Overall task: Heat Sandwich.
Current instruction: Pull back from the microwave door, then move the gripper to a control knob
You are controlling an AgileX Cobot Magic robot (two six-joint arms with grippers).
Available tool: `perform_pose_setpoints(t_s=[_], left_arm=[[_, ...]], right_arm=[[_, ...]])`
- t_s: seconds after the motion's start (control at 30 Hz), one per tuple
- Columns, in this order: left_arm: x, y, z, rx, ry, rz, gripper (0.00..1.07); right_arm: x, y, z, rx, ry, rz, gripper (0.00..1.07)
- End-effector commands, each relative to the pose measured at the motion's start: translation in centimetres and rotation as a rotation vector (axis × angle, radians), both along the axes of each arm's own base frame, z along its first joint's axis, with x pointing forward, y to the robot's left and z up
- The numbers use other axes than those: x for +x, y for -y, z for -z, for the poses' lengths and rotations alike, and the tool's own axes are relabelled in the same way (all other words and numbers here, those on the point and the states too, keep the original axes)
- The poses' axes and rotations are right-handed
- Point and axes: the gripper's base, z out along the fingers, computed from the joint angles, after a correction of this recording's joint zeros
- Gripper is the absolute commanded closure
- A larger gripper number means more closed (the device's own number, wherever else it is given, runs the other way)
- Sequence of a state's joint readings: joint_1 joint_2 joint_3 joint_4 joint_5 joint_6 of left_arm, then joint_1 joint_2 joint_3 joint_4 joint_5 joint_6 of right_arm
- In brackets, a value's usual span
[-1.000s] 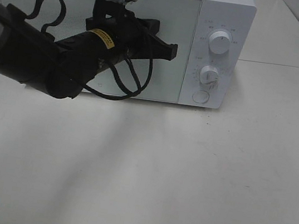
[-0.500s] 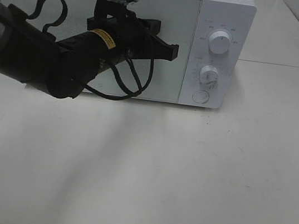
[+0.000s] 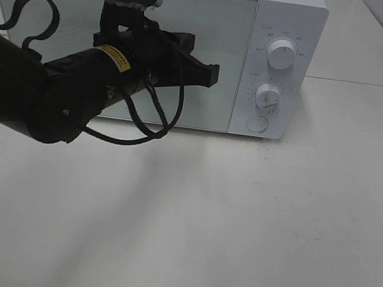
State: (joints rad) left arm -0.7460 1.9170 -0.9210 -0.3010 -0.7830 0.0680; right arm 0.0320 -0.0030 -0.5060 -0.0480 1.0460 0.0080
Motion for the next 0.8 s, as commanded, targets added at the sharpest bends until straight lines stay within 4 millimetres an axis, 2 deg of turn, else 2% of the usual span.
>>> perform_pose_setpoints(t_s=[0.03, 0.1, 0.17, 0.2, 0.23, 0.3, 0.37, 0.6, 0.8], left_arm=[[-1.3, -0.1, -0.4, 0.022, -0.064, 0.029, 1.06], [-1.9, -0.3, -0.4, 0.050, -0.120, 0.047, 1.02], [-2.4, -0.5, -0.4, 0.085, -0.190, 0.067, 0.86], [-3.0, -0.6, -0.6, 0.121, -0.266, 0.089, 0.57], [-3.0, -0.6, -0.6, 0.121, -0.266, 0.089, 0.57], [-3.5, -0.8, -0.7, 0.151, -0.327, 0.108, 0.25], [-4.2, -1.1, -1.0, 0.189, -0.394, 0.133, 0.02], [-5.5, -1.7, -1.4, 0.285, -0.493, 0.189, 0.04], [-5.8, -3.9, -2.3, 0.341, -0.628, 0.177, 0.05]], right_arm=[[-0.4, 0.0, 0.0, -0.003, 0.037, -0.004, 0.31], [-0.4, 0.0, 0.0, -0.003, 0.037, -0.004, 0.31], [-0.4, 0.0, 0.0, -0.003, 0.037, -0.004, 0.31], [-0.4, 0.0, 0.0, -0.003, 0.037, -0.004, 0.31], [-0.4, 0.0, 0.0, -0.003, 0.037, -0.004, 0.31], [-0.4, 0.0, 0.0, -0.003, 0.037, -0.004, 0.31], [-0.4, 0.0, 0.0, -0.003, 0.037, -0.004, 0.31], [-0.4, 0.0, 0.0, -0.003, 0.037, -0.004, 0.31], [-0.4, 0.0, 0.0, -0.003, 0.037, -0.004, 0.31]])
